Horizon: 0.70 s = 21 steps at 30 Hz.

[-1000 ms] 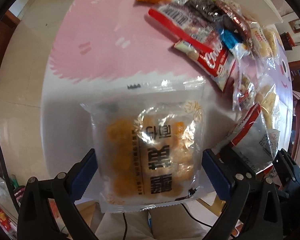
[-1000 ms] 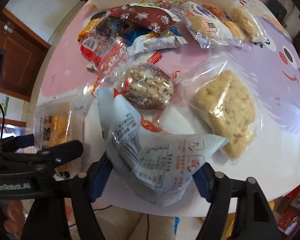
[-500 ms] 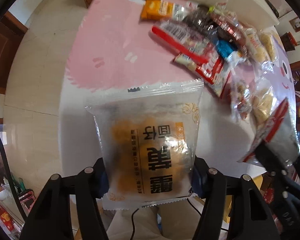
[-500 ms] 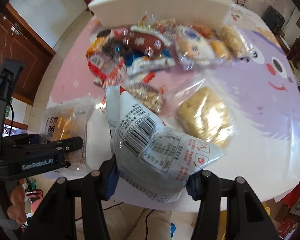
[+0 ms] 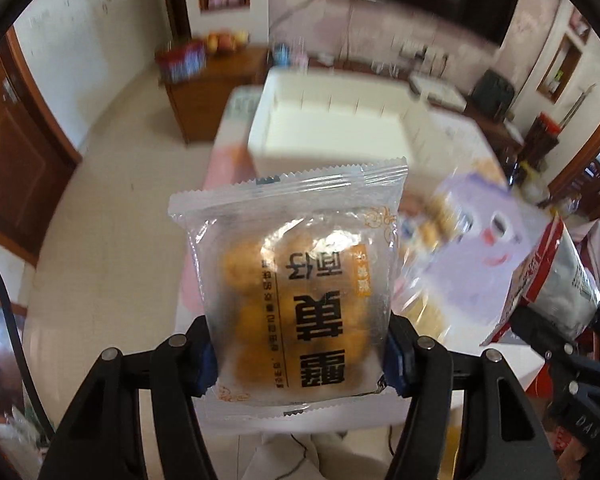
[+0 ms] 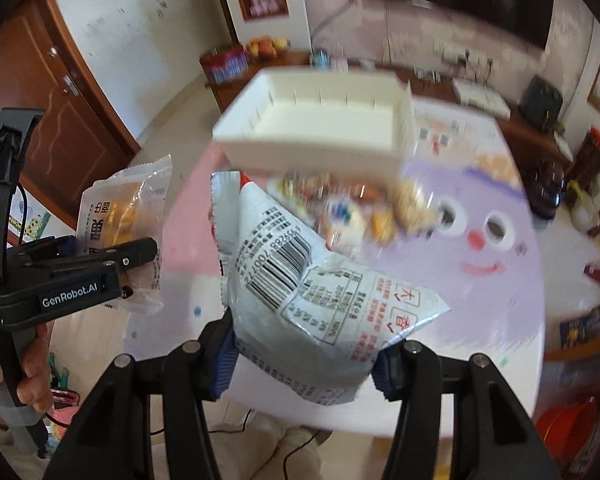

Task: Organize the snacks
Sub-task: 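Carry both packs over the white tray and release them inside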

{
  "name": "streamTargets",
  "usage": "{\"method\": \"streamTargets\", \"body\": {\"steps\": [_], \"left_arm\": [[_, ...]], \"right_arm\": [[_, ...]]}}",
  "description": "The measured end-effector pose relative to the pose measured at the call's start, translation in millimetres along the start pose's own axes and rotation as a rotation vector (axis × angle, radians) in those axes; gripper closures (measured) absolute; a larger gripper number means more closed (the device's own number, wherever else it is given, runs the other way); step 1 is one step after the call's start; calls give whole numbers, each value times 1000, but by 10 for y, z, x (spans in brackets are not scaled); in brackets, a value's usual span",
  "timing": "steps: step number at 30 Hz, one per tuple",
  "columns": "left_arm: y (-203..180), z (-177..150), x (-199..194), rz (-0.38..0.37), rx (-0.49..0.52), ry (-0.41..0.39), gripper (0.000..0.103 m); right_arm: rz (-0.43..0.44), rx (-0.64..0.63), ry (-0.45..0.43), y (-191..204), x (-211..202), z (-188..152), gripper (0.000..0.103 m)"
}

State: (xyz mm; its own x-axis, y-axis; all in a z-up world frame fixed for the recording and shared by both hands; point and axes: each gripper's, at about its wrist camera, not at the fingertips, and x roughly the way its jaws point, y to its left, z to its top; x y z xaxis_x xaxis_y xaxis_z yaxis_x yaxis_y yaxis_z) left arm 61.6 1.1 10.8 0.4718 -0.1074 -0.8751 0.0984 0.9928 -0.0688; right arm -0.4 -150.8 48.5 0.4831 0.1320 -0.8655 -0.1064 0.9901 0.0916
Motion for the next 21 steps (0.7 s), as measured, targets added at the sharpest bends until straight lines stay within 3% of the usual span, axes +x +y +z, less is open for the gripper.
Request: {"method": "streamTargets", "body": {"steps": [5, 10, 15, 21], "left_arm": [[-176, 398, -473, 53, 40, -140, 40], [-212, 807, -644, 82, 66, -213, 39], [-184, 1333, -572, 69, 88, -246, 39], [-168, 1992, -152, 53, 118, -248, 39]], "right_arm": [[4, 2, -105, -159, -328, 435, 48], [-12, -8, -190, -211, -477, 967, 48], [-50, 14, -245, -274, -417, 1563, 48], [-70, 81, -214, -442, 43, 2200, 48]]}}
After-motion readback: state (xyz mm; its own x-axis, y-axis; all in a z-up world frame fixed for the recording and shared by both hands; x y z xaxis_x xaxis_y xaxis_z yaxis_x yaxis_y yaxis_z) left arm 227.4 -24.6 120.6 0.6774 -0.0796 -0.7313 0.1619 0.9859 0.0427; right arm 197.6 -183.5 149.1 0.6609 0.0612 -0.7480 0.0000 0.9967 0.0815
